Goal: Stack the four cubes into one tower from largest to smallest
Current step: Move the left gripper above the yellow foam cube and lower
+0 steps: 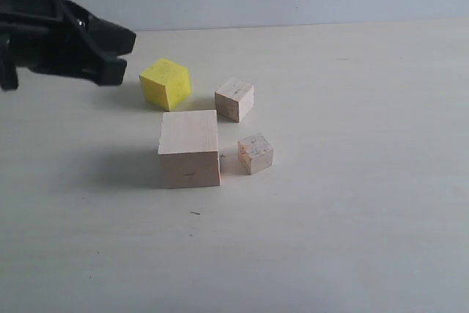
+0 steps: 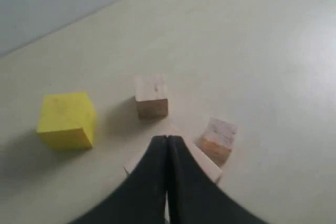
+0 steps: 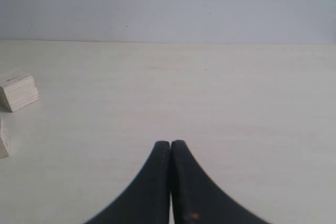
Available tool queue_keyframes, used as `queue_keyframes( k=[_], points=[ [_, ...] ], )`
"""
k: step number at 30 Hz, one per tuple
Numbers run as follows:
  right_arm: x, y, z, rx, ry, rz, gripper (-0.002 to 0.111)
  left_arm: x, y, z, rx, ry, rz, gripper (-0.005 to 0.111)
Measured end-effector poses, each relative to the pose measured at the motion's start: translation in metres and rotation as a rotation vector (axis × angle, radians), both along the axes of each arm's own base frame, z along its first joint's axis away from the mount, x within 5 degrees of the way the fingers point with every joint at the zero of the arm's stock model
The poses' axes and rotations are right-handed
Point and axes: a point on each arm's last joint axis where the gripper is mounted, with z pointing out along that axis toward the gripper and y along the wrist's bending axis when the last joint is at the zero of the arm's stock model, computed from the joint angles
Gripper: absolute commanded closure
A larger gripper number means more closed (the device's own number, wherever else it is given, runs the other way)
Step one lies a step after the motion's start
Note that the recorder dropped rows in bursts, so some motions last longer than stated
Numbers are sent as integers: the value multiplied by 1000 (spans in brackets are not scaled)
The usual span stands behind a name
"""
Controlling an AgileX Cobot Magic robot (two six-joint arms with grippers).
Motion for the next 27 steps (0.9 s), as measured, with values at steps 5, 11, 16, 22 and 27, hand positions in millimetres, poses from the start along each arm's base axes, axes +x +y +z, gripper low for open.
queue_keyframes(
  k=[5,11,16,22,27],
  points=[
    [0,0,0,0,0,0,108,44,5,0,52,48,44,107],
    [0,0,0,0,0,0,108,86,9,-15,103,103,79,107],
    [0,0,0,0,0,0,108,113,0,-29,168,153,46,107],
    [0,0,0,0,0,0,108,140,-8,-31,218,140,31,107],
    [0,0,0,0,0,0,108,151,-8,-29,282,93,24,94]
  ],
)
